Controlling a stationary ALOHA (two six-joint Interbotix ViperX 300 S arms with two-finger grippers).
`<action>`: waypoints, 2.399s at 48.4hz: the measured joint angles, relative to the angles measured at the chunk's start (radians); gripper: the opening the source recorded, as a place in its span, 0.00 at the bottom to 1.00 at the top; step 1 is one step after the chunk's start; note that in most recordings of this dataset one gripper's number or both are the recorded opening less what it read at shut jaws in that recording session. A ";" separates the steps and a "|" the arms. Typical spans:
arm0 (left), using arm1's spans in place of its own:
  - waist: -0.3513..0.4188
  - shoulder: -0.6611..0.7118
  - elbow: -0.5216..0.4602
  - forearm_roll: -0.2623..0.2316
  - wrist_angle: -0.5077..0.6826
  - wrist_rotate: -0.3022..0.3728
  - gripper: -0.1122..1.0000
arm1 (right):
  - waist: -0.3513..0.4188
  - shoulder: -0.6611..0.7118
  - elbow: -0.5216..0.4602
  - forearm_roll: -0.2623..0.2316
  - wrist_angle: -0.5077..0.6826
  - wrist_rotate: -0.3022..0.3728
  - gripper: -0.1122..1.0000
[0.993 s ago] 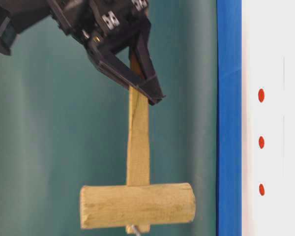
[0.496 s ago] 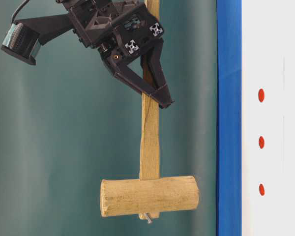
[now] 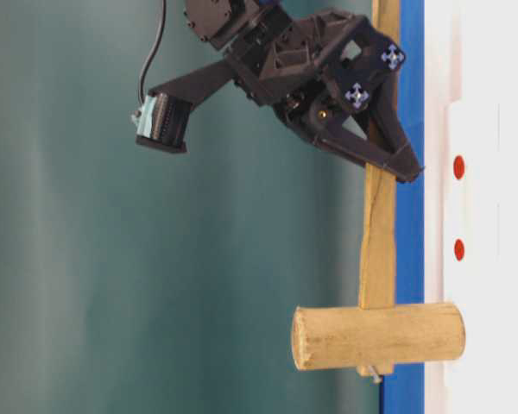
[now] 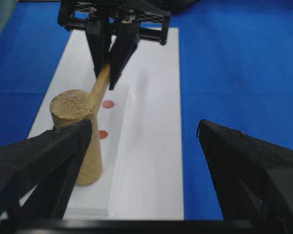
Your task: Hit the mark with a hammer.
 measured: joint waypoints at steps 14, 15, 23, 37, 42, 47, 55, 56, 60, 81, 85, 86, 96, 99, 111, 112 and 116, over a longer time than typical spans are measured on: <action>0.008 0.000 0.000 0.000 0.003 0.000 0.89 | 0.000 -0.034 -0.002 0.000 -0.011 -0.008 0.13; 0.008 0.000 0.000 0.000 0.003 0.000 0.89 | 0.000 -0.046 -0.002 0.000 -0.012 -0.008 0.13; 0.011 0.000 -0.002 0.000 0.005 0.000 0.89 | 0.002 -0.187 0.048 0.000 -0.015 -0.011 0.13; 0.015 0.000 0.005 0.000 0.003 0.003 0.89 | 0.003 -0.339 0.161 0.000 -0.060 -0.003 0.13; 0.023 0.000 0.006 0.000 0.005 0.005 0.89 | 0.005 -0.330 0.172 0.003 -0.063 -0.002 0.13; 0.026 0.000 0.008 0.000 0.005 0.003 0.89 | 0.006 -0.273 0.176 0.015 -0.063 0.002 0.13; 0.028 -0.002 0.008 0.000 0.005 0.005 0.89 | 0.006 -0.135 0.178 0.051 -0.040 0.009 0.13; 0.029 -0.002 0.008 0.000 0.005 0.005 0.89 | 0.006 -0.124 0.178 0.052 -0.034 0.009 0.13; 0.029 -0.002 0.008 0.000 0.005 0.005 0.89 | 0.006 -0.114 0.178 0.055 -0.021 0.006 0.13; 0.029 -0.006 0.008 0.000 0.006 0.003 0.89 | 0.006 -0.371 0.245 0.055 -0.038 -0.008 0.13; 0.029 -0.005 0.009 0.000 0.006 0.005 0.89 | 0.008 -0.453 0.284 0.055 -0.038 -0.008 0.13; 0.029 -0.006 0.009 0.000 0.006 0.005 0.89 | 0.008 -0.476 0.295 0.055 -0.038 -0.008 0.13; 0.029 -0.006 0.009 0.000 0.006 0.003 0.89 | 0.008 -0.591 0.359 0.055 -0.025 -0.008 0.13; 0.029 -0.006 0.009 0.000 0.006 0.003 0.89 | 0.008 -0.589 0.364 0.055 -0.021 -0.008 0.13; 0.029 -0.009 0.009 0.000 0.006 0.002 0.89 | 0.008 -0.411 0.388 0.061 -0.011 -0.003 0.13; 0.029 -0.009 0.011 0.000 0.006 0.000 0.89 | 0.006 -0.388 0.390 0.063 -0.008 0.000 0.13; 0.031 -0.011 0.009 0.000 0.006 -0.002 0.89 | 0.006 -0.322 0.388 0.074 0.008 0.002 0.13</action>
